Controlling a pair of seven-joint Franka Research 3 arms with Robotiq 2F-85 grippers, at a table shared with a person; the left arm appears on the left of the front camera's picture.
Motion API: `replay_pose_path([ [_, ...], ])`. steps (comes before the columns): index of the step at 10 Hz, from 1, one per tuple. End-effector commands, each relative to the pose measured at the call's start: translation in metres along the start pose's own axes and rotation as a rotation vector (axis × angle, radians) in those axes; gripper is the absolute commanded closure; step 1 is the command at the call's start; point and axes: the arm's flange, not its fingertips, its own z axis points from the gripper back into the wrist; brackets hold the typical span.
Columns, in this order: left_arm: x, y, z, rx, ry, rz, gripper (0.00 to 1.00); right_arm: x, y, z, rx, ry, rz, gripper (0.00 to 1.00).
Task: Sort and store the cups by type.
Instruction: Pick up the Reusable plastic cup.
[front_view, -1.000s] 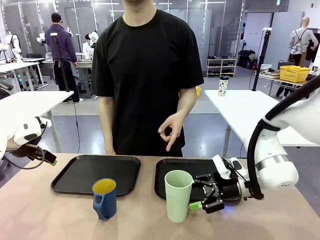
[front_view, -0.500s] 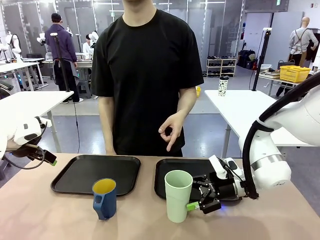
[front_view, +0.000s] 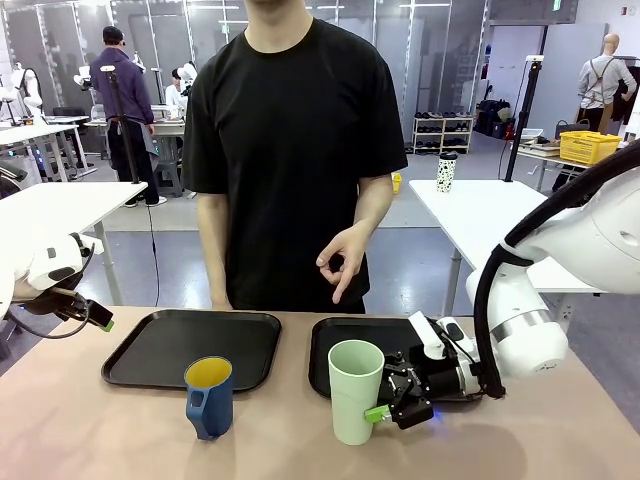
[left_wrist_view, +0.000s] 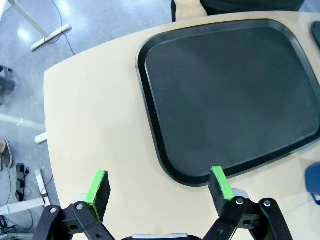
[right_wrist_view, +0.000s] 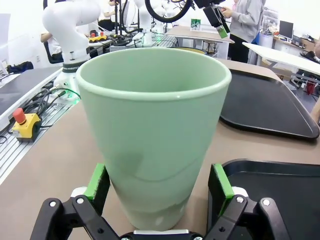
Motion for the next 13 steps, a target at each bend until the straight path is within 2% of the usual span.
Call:
replay_pose_path([
  [1,0.000,0.001,0.001,0.006,0.001,-0.008,0.00,-0.002,-0.007,-0.009,0.029,-0.010,0.024,0.00],
  [13,0.000,0.001,0.001,0.006,0.001,-0.008,0.00,-0.013,-0.020,-0.029,0.124,-0.078,0.044,0.00],
])
